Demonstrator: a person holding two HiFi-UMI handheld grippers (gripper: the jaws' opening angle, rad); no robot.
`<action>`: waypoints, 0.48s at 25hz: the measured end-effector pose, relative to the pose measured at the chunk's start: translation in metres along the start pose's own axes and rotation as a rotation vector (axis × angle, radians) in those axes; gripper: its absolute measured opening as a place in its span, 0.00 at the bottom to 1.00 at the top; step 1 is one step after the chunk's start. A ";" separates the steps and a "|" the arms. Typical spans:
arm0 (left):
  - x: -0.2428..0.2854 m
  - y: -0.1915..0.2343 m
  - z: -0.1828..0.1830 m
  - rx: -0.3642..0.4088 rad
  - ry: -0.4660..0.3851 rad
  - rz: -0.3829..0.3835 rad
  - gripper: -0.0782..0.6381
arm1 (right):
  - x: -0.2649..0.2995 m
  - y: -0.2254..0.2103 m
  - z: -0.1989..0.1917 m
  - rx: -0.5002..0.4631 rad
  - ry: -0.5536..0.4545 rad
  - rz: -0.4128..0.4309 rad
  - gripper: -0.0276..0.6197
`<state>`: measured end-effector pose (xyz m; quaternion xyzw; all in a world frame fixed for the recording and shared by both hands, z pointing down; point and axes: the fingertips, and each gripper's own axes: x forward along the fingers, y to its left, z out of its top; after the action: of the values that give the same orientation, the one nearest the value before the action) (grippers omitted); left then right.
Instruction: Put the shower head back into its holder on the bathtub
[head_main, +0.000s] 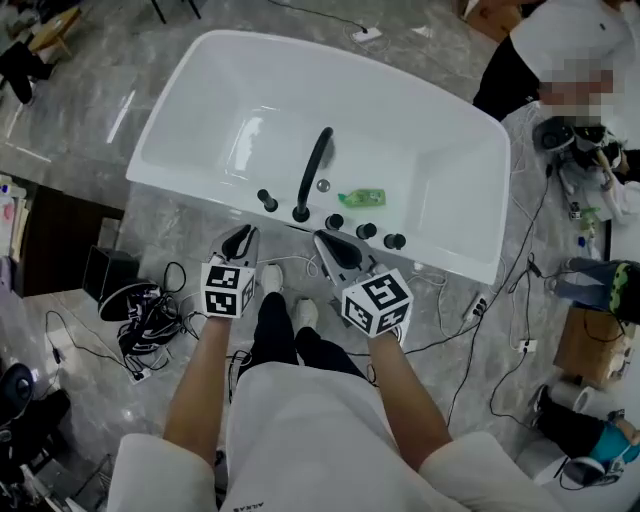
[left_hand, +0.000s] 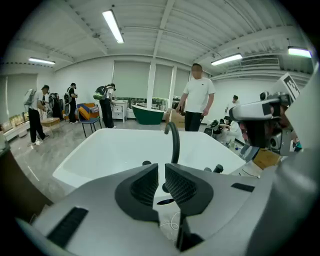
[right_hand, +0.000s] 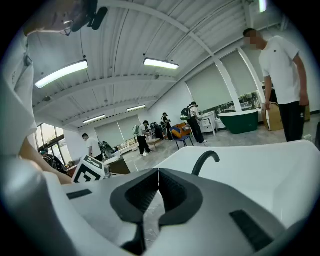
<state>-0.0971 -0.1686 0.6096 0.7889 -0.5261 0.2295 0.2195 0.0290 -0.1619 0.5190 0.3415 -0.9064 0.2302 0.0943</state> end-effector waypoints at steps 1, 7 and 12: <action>-0.010 -0.005 0.005 0.000 -0.014 0.004 0.16 | -0.005 0.004 0.002 -0.002 -0.007 0.007 0.07; -0.067 -0.029 0.034 -0.032 -0.111 0.035 0.12 | -0.034 0.030 0.006 -0.035 -0.016 0.062 0.07; -0.096 -0.045 0.048 -0.040 -0.159 0.024 0.12 | -0.054 0.043 0.016 -0.053 -0.042 0.073 0.07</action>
<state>-0.0822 -0.1112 0.5091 0.7938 -0.5558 0.1581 0.1898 0.0411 -0.1103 0.4721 0.3101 -0.9259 0.2021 0.0760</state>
